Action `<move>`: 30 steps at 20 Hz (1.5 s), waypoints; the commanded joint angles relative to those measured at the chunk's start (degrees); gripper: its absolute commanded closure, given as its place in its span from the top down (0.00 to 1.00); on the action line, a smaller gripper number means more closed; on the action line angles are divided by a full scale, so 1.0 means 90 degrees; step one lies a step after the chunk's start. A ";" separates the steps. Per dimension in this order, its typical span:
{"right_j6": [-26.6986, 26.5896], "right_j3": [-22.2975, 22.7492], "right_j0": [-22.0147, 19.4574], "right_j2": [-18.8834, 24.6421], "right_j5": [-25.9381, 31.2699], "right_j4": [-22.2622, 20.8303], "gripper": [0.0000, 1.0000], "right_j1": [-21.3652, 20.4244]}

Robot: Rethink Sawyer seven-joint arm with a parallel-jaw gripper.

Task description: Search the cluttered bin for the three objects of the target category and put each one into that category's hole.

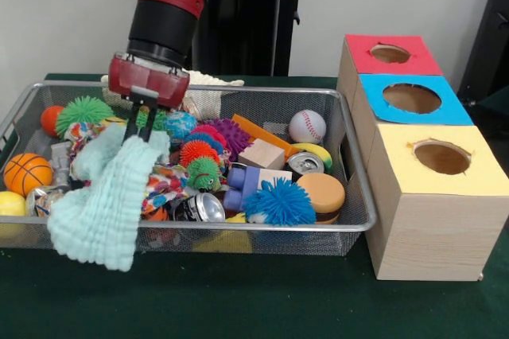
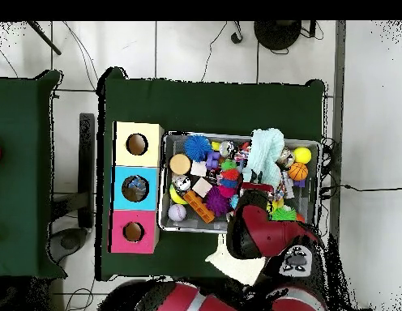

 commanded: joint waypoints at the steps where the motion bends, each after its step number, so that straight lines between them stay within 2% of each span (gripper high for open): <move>1: 0.0941 0.1048 -0.0559 0.1329 0.1405 -0.0625 0.00 -0.1041; 12: 0.0925 0.1566 -0.0572 0.1397 0.1635 -0.0281 0.00 -0.1370; 14: 0.1013 0.1916 -0.1044 0.1950 0.2136 -0.0189 0.00 -0.1479; 16: 0.1016 0.2169 -0.1294 0.2216 0.2420 -0.0086 0.00 -0.1574; 22: 0.0919 0.2529 -0.1196 0.2019 0.2526 0.0069 0.00 -0.1929; 24: 0.0969 0.2690 -0.1031 0.1905 0.2466 0.0114 0.00 -0.2008; 30: 0.0982 0.3120 -0.0920 0.1898 0.2792 0.0326 0.00 -0.2536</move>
